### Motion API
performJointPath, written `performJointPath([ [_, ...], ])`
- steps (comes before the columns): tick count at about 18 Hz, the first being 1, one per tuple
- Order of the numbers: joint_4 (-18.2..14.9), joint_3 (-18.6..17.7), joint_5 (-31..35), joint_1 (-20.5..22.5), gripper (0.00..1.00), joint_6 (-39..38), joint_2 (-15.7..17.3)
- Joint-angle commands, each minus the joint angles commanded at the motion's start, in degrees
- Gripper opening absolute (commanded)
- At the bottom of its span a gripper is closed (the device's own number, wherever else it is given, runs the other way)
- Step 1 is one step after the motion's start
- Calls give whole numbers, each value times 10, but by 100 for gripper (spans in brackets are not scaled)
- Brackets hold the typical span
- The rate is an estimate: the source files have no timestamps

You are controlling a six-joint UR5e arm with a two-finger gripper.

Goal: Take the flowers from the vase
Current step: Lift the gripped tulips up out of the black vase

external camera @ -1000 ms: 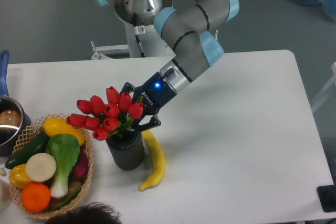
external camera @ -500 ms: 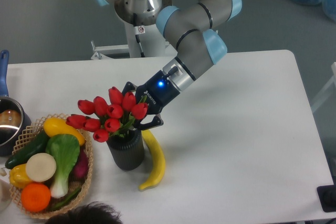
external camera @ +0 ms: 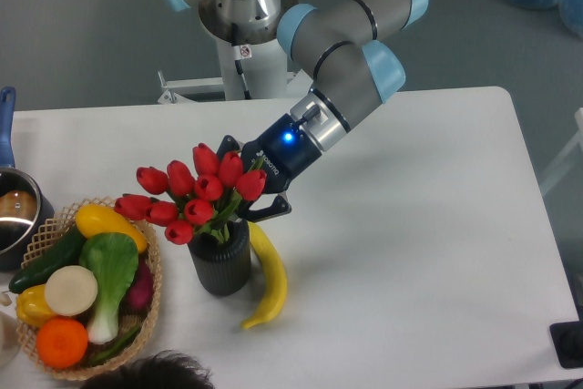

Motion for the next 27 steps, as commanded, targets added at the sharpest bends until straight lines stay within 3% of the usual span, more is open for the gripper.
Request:
performJointPath([
  [9,0,5,-12,-4,39,-49,36],
  [22,-2,4,-14,-7,39,-150,127],
  [27,-1,8,-16,-3,39,-157,139],
])
